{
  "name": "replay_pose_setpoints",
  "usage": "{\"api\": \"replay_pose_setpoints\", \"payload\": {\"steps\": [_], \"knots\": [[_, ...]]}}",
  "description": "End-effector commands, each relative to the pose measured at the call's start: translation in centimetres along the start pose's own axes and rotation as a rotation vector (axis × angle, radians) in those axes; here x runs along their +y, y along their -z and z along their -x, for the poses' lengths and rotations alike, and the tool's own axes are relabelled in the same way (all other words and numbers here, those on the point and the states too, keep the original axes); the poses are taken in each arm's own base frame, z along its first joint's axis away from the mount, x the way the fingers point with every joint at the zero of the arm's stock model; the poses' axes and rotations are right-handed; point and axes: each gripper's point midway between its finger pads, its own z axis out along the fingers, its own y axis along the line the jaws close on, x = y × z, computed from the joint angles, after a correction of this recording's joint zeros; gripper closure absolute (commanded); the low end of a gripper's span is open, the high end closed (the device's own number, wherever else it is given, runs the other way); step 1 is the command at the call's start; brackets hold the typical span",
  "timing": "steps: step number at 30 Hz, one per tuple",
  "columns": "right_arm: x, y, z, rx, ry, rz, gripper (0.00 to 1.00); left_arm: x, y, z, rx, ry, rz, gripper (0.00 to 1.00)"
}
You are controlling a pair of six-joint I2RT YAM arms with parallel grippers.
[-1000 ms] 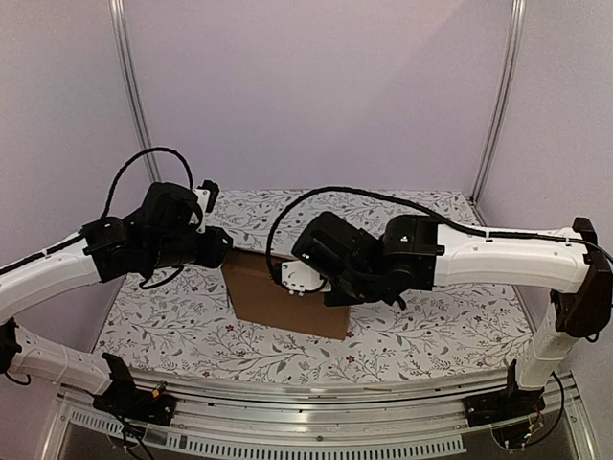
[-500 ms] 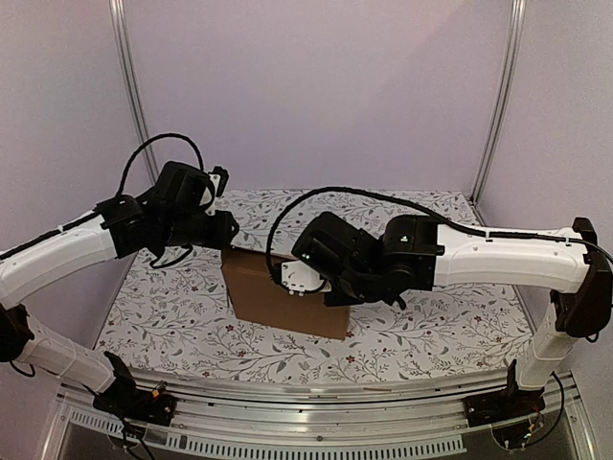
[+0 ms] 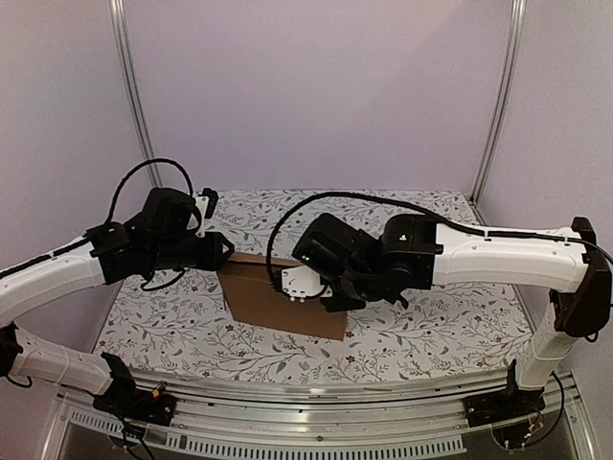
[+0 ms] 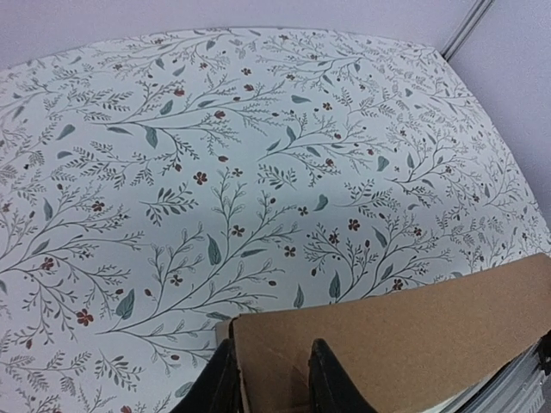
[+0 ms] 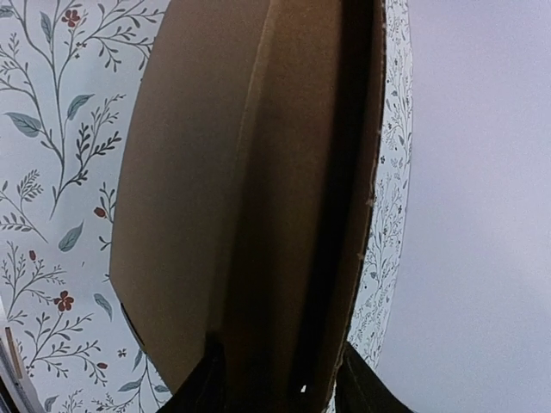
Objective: Fold the paper box
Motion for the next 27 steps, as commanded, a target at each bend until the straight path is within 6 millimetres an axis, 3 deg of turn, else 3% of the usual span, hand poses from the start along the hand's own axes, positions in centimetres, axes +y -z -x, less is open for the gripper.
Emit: {"api": "replay_pose_setpoints", "payload": {"steps": [1, 7, 12, 14, 19, 22, 27], "knots": [[3.9, 1.3, -1.0, 0.004, 0.058, 0.224, 0.54, 1.1, -1.3, -2.7, 0.093, -0.005, 0.037, 0.71], [-0.3, 5.8, -0.7, -0.111, -0.021, 0.213, 0.36, 1.1, -1.1, -2.0, 0.077, -0.021, 0.045, 0.71], [-3.2, 9.8, -0.8, -0.291, -0.230, 0.411, 0.27, 1.0, -1.3, -2.1, 0.084, -0.021, 0.041, 0.71], [-4.7, 10.2, -1.6, -0.337, -0.349, 0.462, 0.26, 1.0, -1.2, -2.0, 0.080, -0.018, 0.038, 0.71], [-8.3, 6.5, -5.4, -0.369, -0.830, 0.675, 0.25, 0.8, -1.0, -1.7, 0.065, -0.010, 0.029, 0.71], [-7.9, 4.5, -5.8, -0.386, -1.044, 0.878, 0.23, 0.9, -1.1, -1.7, 0.065, -0.007, 0.031, 0.71], [-6.2, 2.0, -5.1, -0.372, -1.235, 1.114, 0.19, 0.9, -1.3, -1.9, 0.069, 0.000, 0.033, 0.71]]}}
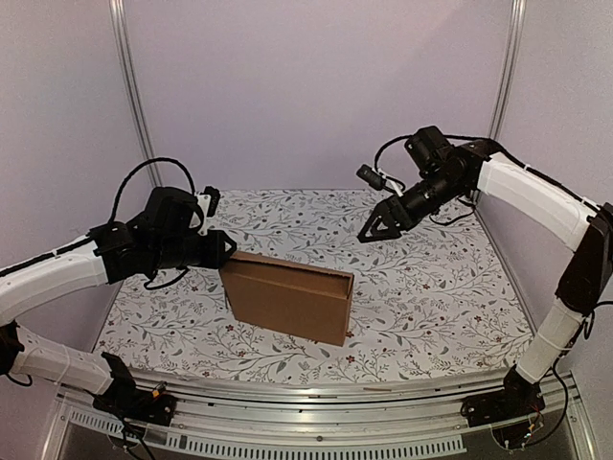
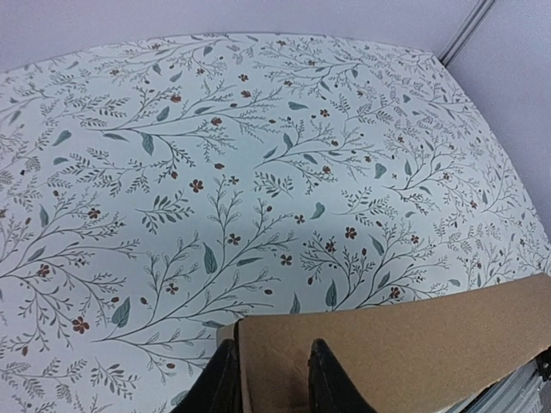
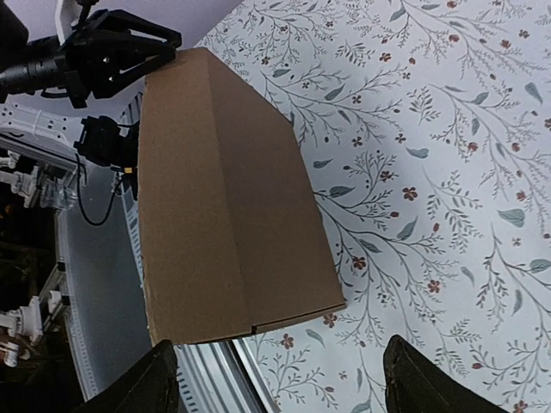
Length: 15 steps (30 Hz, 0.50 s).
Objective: Fold the paper box
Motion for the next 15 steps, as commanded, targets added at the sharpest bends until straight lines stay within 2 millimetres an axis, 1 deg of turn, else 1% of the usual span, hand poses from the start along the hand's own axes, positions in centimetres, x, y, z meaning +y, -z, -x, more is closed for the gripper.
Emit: {"api": "replay_pose_setpoints", "payload": {"steps": [1, 5, 11, 15], "knots": [[3.0, -2.7, -0.5, 0.023, -0.257, 0.320, 0.18, 1.3, -0.7, -2.3, 0.084, -0.006, 0.044, 0.71], [3.1, -3.9, -1.0, 0.038, -0.335, 0.402, 0.16, 1.2, -0.8, -2.4, 0.084, -0.001, 0.041, 0.72], [2.8, -4.3, -1.7, 0.045, -0.317, 0.396, 0.18, 1.3, -1.0, -2.7, 0.088, -0.002, 0.043, 0.72], [2.5, -5.1, -2.8, 0.073, -0.330, 0.389, 0.18, 1.5, -1.0, -2.9, 0.090, -0.004, 0.048, 0.72]]}}
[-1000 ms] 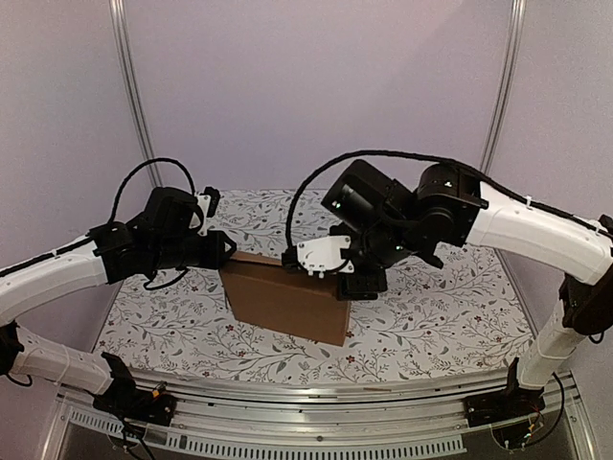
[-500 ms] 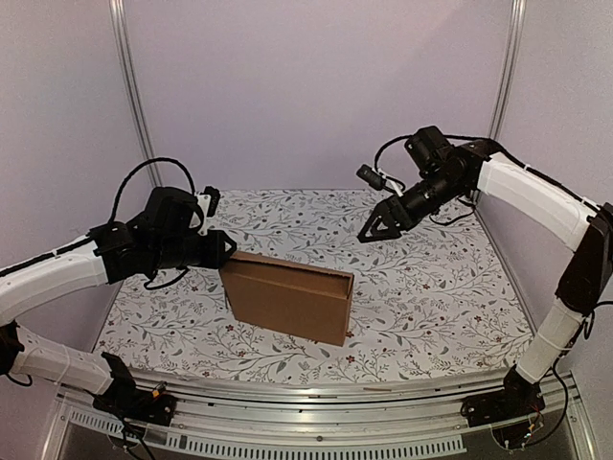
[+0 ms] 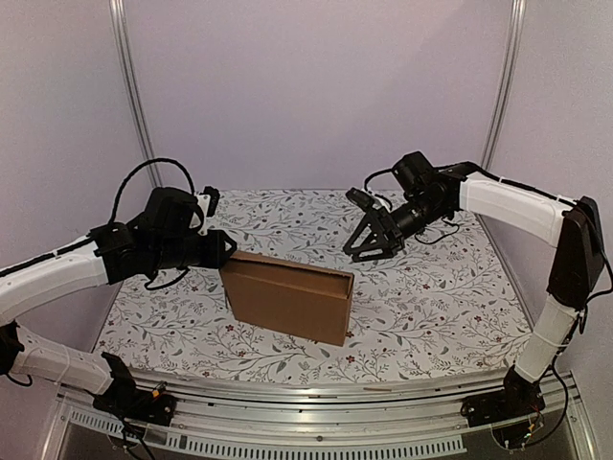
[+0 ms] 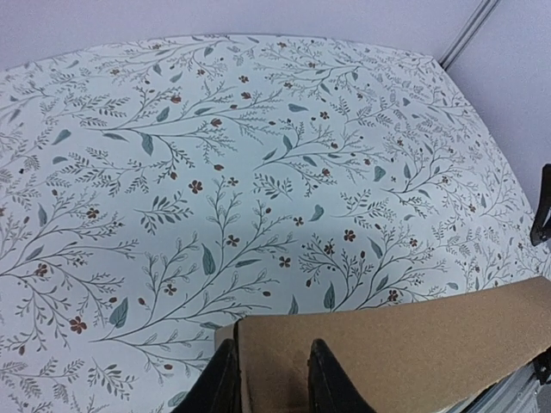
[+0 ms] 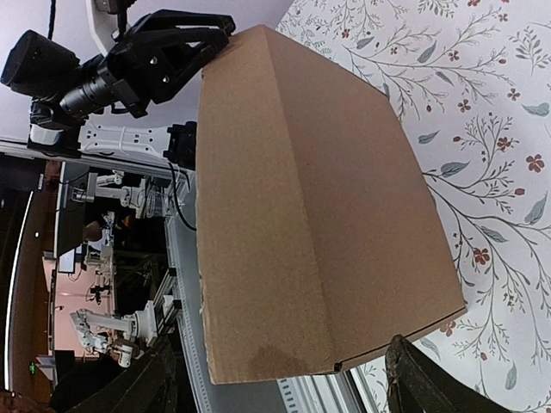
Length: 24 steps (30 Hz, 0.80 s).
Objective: Fold the paper box
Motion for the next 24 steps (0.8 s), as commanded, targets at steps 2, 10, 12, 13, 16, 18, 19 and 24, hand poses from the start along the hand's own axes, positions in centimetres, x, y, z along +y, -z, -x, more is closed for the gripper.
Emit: {"api": "replay_pose_setpoints", "payload": {"steps": [2, 10, 12, 13, 16, 18, 19, 24], "knots": [[-0.5, -1.3, -1.5, 0.042, -0.032, 0.029, 0.18, 1.7, -0.9, -3.1, 0.095, -0.016, 0.054, 0.72], [-0.5, -2.7, -3.3, 0.133, 0.015, 0.003, 0.15, 1.9, -0.9, -3.3, 0.095, -0.018, 0.063, 0.71], [-1.0, -3.1, -3.7, 0.152, 0.020, -0.014, 0.15, 2.0, -1.0, -3.3, 0.096, -0.017, 0.064, 0.71], [-1.2, -3.2, -3.8, 0.159, 0.017, -0.025, 0.15, 2.0, -1.0, -3.4, 0.097, -0.019, 0.064, 0.72], [-2.5, -3.5, -4.2, 0.184, 0.032, -0.076, 0.15, 2.1, -1.1, -3.7, 0.103, -0.018, 0.068, 0.71], [-3.1, -3.6, -4.4, 0.197, 0.027, -0.099, 0.15, 2.2, -1.2, -3.9, 0.106, -0.018, 0.070, 0.71], [-3.4, -3.6, -4.4, 0.201, 0.025, -0.108, 0.16, 2.3, -1.3, -4.1, 0.108, -0.019, 0.071, 0.71], [-4.3, -3.9, -5.2, 0.245, 0.048, -0.164, 0.16, 2.5, -1.5, -4.7, 0.116, -0.015, 0.075, 0.71]]}}
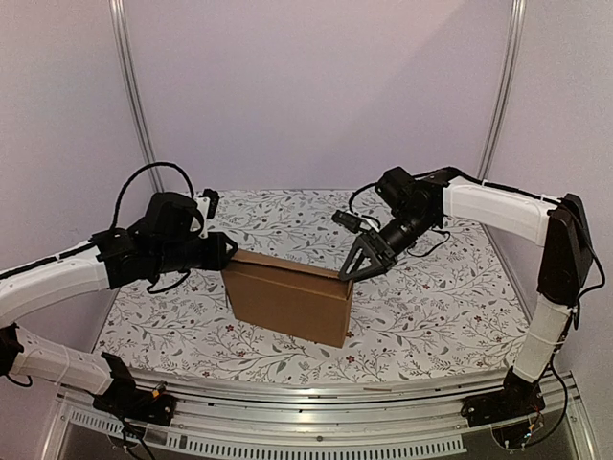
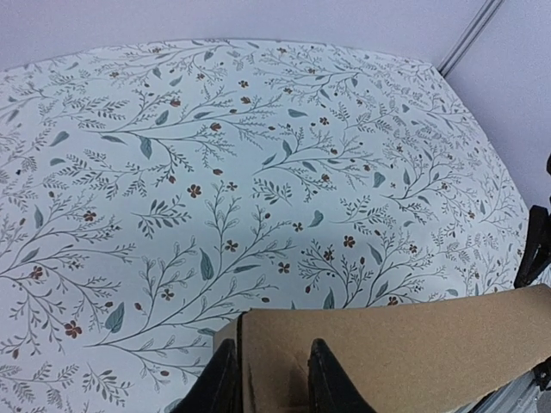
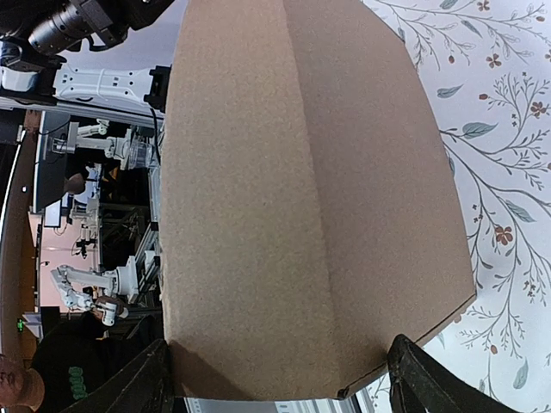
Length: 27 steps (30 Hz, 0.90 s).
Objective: Fold the paper box
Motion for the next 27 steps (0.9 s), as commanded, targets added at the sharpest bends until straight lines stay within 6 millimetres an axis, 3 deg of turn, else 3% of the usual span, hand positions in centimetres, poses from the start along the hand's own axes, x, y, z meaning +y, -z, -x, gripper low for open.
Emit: {"api": "replay_pose_setpoints", "payload": {"steps": [1, 10, 23, 27], "knots": [[-3.3, -1.4, -1.9, 0.098, -0.017, -0.131, 0.16, 2.4, -1.0, -4.5, 0.136, -0.027, 0.074, 0.71], [-4.1, -2.6, -2.6, 0.137, -0.014, -0.155, 0.16, 2.8, -0.8, -4.8, 0.130, -0.030, 0.082, 0.71], [-6.9, -3.7, -4.5, 0.209, -0.035, -0.239, 0.16, 3.8, -1.3, -7.7, 0.146, 0.009, 0.064, 0.70], [-7.7, -3.9, -4.9, 0.230, -0.045, -0.252, 0.16, 3.4, -1.1, -6.9, 0.122, 0.009, 0.036, 0.70]]}}
